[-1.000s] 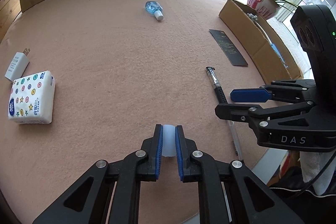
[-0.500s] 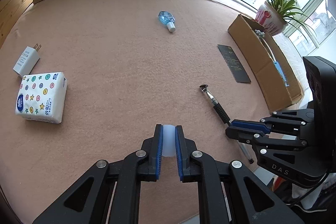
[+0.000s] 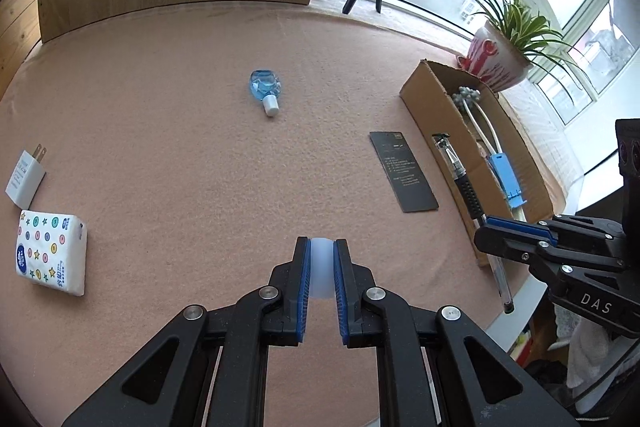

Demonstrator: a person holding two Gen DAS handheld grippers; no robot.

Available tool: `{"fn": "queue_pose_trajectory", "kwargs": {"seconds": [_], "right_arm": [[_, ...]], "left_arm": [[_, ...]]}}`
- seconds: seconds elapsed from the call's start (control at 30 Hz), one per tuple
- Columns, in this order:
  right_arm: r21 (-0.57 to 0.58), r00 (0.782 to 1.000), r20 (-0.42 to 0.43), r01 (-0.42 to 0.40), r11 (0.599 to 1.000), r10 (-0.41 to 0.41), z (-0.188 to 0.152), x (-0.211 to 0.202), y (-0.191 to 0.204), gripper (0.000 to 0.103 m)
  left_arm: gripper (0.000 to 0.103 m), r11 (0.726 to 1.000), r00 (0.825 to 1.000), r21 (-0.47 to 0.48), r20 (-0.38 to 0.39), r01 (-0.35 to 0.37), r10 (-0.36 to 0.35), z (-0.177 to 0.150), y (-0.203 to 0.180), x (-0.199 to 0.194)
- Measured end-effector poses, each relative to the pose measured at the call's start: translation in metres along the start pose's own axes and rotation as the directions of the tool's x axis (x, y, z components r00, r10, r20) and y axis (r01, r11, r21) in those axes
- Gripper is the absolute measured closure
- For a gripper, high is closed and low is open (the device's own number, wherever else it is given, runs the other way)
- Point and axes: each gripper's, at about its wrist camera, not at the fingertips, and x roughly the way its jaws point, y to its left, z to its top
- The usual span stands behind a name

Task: Organize objects
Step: 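Carry the cylinder and pen into the box and open both grippers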

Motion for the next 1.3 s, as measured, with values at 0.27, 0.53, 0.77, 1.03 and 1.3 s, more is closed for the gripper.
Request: {"fn": "queue_pose_trajectory", "kwargs": {"seconds": [0.27, 0.53, 0.77, 1.03, 1.3], "right_arm": [[0.077, 0.996, 0.084, 0.034, 0.996, -0.041, 0.005, -0.042, -0.055, 0.095], [0.161, 0.991, 0.102, 0.073, 0.984, -0.090, -0.001, -0.058, -0.110, 0.095], [0.211, 0.988, 0.106, 0.084, 0.974, -0.108, -0.002, -0.062, -0.148, 0.095], [0.226, 0.988, 0.106, 0.082, 0.971, -0.108, 0.000, -0.058, -0.176, 0.095], [0.220, 0.991, 0.089, 0.074, 0.973, -0.096, -0.002, -0.052, -0.184, 0.095]], "left_arm": [[0.091, 0.996, 0.998, 0.074, 0.031, 0.044, -0.046, 0.039, -0.056, 0.014], [0.091, 0.988, 0.995, 0.132, 0.042, 0.084, -0.090, 0.068, -0.116, 0.035], [0.091, 0.983, 0.994, 0.158, 0.038, 0.093, -0.100, 0.089, -0.159, 0.062], [0.091, 0.982, 0.995, 0.171, 0.042, 0.078, -0.087, 0.103, -0.189, 0.080], [0.081, 0.983, 0.995, 0.165, 0.051, 0.076, -0.086, 0.107, -0.199, 0.082]]}}
